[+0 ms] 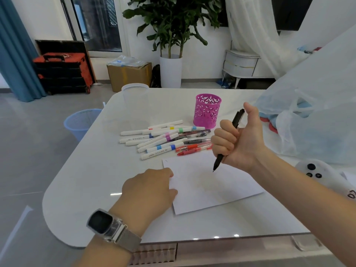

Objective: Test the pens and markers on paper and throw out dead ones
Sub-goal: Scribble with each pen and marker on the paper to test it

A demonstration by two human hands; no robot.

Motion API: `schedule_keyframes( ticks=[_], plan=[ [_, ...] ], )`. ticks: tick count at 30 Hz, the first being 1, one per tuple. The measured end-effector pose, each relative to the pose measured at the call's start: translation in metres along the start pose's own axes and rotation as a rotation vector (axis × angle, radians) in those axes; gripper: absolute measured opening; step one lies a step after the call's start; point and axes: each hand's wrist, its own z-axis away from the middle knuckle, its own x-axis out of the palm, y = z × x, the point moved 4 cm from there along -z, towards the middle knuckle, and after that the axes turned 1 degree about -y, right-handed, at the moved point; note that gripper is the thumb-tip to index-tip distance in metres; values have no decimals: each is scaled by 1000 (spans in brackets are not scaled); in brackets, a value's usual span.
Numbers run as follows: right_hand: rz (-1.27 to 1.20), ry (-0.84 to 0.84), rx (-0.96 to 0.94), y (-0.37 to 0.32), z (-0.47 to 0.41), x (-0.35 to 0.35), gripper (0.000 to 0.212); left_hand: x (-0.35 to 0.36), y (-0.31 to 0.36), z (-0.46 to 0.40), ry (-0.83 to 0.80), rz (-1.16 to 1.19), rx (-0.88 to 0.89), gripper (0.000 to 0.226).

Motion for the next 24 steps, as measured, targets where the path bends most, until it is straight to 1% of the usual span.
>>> schedule_keyframes(
  ticks=[2,5,8,10,11,13,14,15,16,17,18,21,23,24],
  plan=[
    [48,23,-24,2,-6,-2,63,4,3,0,-50,-40,5,44],
    [251,70,-62,12,-19,-6,55,7,4,-2,-81,-64,-5,48],
    [397,101,-56,29,-30,-5,62,10,2,-3,-88,-59,-17,51],
    [470,93,-56,39,-36,-2,64,12,1,-4,-98,-60,-28,53],
    [511,79,-74,43,-40,1,59,13,1,-5,-105,-62,-34,55],
    [661,63,-182,49,-46,6,32,14,0,-7,-121,-66,-42,62],
    [740,73,-248,52,-48,7,23,14,0,-8,-128,-66,-45,65],
    [810,101,-314,54,-51,5,26,14,-1,-9,-132,-65,-49,67],
    [855,137,-356,57,-54,3,32,15,-1,-10,-136,-62,-54,69],
    [876,161,-374,59,-57,0,33,16,-1,-11,-142,-60,-57,70],
    [882,172,-372,62,-61,-2,28,17,-2,-11,-148,-58,-58,70],
    [927,128,-338,67,-68,-2,6,18,-3,-14,-156,-42,-66,66],
    [971,114,-378,68,-70,-4,8,18,-4,-17,-167,-36,-69,62],
    [987,122,-409,67,-69,-4,13,18,-4,-18,-174,-37,-72,62]
  ],
)
